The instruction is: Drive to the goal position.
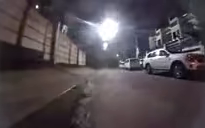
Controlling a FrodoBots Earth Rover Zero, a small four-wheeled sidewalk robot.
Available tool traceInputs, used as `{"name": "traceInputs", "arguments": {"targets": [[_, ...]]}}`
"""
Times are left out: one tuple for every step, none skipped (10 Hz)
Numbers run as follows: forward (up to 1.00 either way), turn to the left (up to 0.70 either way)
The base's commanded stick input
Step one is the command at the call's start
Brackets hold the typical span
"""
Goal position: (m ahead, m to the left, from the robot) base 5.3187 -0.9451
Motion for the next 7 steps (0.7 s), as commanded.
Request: {"name": "traceInputs", "arguments": {"targets": [[0.70,-0.35],[0.70,-0.35],[0.70,0.00],[0.70,0.00],[0.70,0.00],[0.70,0.00],[0.70,0.00]]}}
